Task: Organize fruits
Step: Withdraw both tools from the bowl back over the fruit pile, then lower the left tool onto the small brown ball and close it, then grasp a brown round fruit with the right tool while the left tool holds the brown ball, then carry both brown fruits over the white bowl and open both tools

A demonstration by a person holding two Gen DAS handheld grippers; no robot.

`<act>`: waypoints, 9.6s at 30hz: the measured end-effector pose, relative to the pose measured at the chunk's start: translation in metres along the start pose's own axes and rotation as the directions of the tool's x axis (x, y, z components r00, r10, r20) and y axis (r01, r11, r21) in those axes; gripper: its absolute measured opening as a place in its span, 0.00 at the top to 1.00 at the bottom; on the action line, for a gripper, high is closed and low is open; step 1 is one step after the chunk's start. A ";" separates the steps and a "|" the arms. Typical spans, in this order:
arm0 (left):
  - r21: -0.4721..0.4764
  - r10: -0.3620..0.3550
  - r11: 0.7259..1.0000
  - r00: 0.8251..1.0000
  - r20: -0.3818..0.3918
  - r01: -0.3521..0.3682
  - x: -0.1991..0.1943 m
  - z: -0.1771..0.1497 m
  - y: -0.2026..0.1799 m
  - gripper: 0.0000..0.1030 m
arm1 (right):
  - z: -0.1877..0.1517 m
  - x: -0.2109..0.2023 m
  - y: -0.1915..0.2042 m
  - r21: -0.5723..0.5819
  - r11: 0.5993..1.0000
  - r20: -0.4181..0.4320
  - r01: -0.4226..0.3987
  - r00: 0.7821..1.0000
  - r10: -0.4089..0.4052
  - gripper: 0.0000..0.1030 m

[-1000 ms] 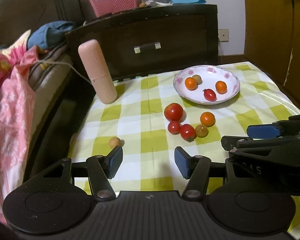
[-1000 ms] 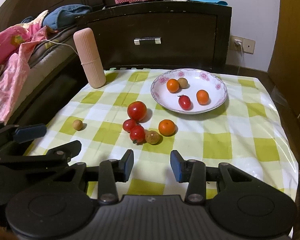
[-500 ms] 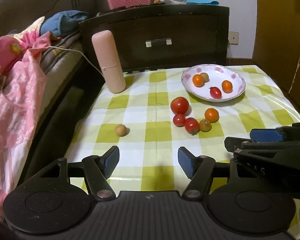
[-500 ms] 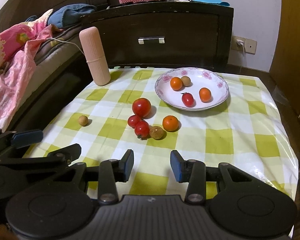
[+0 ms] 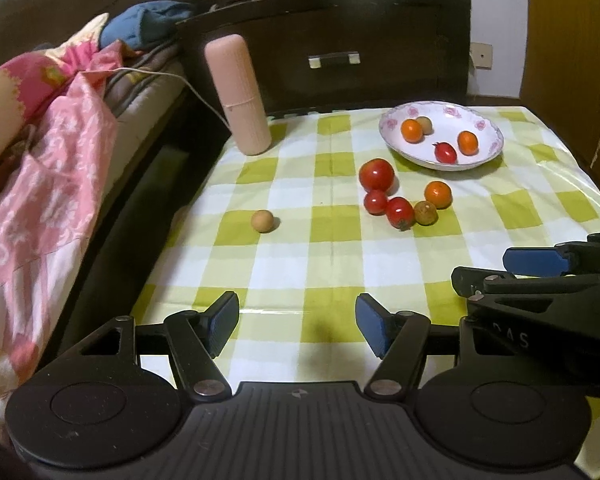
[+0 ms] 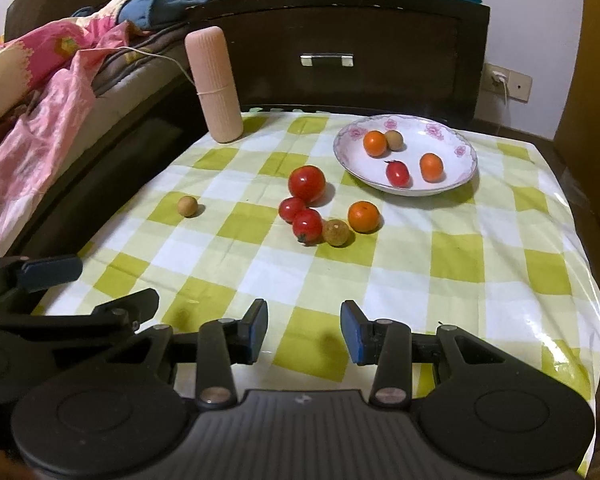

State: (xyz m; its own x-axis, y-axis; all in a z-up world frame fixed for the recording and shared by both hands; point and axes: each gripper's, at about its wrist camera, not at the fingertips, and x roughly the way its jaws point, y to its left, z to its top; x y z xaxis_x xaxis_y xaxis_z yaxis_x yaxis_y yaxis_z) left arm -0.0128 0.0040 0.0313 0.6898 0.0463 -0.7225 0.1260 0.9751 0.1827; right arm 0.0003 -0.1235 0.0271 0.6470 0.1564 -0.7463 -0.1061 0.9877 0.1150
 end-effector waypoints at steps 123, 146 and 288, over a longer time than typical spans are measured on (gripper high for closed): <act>0.050 -0.387 0.917 0.913 -0.126 0.396 0.122 0.022 0.006 0.62 | 0.045 0.125 -0.031 -0.142 0.986 0.003 -0.088 0.996 0.089 0.59; 0.059 -0.417 0.903 0.901 -0.124 0.426 0.123 0.025 -0.001 0.50 | 0.048 0.103 -0.041 -0.203 0.969 -0.116 -0.143 0.986 0.122 0.77; 0.006 -0.399 0.917 0.917 -0.005 0.399 0.173 0.137 -0.087 0.54 | 0.111 0.132 -0.147 0.125 0.991 0.035 0.055 0.998 -0.059 0.74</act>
State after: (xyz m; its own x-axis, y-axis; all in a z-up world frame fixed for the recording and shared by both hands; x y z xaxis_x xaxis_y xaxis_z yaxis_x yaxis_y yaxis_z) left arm 0.1934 -0.1022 -0.0179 0.5787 -0.3454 -0.7388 0.3949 0.9113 -0.1167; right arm 0.1848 -0.2478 -0.0152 0.6781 0.0975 -0.7285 0.0244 0.9876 0.1549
